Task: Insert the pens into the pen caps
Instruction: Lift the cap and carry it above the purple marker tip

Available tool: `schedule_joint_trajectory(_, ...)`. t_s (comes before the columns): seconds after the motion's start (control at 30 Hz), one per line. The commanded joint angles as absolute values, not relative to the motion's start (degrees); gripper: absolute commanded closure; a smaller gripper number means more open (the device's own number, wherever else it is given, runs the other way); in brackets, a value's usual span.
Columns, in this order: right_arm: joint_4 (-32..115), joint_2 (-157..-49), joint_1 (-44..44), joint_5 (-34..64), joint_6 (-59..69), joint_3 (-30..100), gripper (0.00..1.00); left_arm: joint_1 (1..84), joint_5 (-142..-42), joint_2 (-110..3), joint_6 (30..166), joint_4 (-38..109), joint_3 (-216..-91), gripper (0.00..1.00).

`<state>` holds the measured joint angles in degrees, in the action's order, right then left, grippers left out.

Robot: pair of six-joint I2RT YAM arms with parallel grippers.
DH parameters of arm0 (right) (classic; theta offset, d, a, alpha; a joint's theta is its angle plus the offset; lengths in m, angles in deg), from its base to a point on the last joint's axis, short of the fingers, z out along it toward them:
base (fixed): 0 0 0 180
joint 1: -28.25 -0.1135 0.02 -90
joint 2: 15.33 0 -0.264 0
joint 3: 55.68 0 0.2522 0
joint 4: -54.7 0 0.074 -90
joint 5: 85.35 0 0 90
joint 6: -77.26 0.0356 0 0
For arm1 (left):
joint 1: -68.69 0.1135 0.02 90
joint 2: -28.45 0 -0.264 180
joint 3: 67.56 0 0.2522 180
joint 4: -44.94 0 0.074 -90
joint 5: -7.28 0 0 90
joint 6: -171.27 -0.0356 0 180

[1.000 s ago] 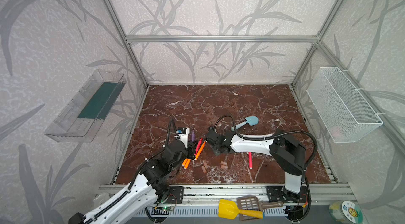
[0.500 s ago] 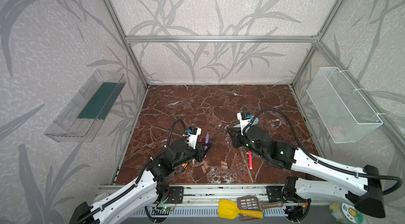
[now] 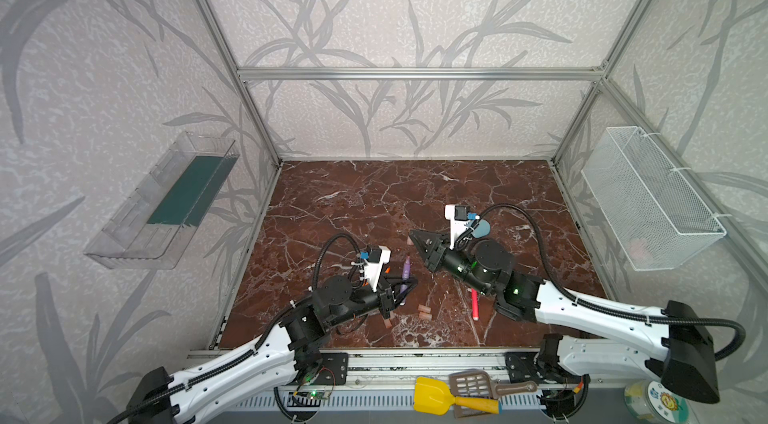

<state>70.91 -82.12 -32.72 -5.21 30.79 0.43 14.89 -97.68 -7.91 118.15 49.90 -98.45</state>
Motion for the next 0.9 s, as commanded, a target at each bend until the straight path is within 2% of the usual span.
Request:
schedule_joint_trajectory(0.0, 78.11, -82.82, -33.08, -4.4, 32.52, 0.18, 1.0, 14.55, -96.66, -7.43, 119.32, 53.45, -97.62, 1.0)
schedule_joint_trajectory(0.3, 76.79, -81.74, -33.81, -5.19, 33.37, -1.72, 1.0, 14.57, -94.2, -3.62, 118.92, 51.04, -96.87, 1.0)
schedule_joint_trajectory(0.87, 76.15, -82.81, -36.69, -3.91, 31.41, 0.46, 1.0, 14.55, -94.93, -4.06, 119.3, 51.64, -96.68, 1.0)
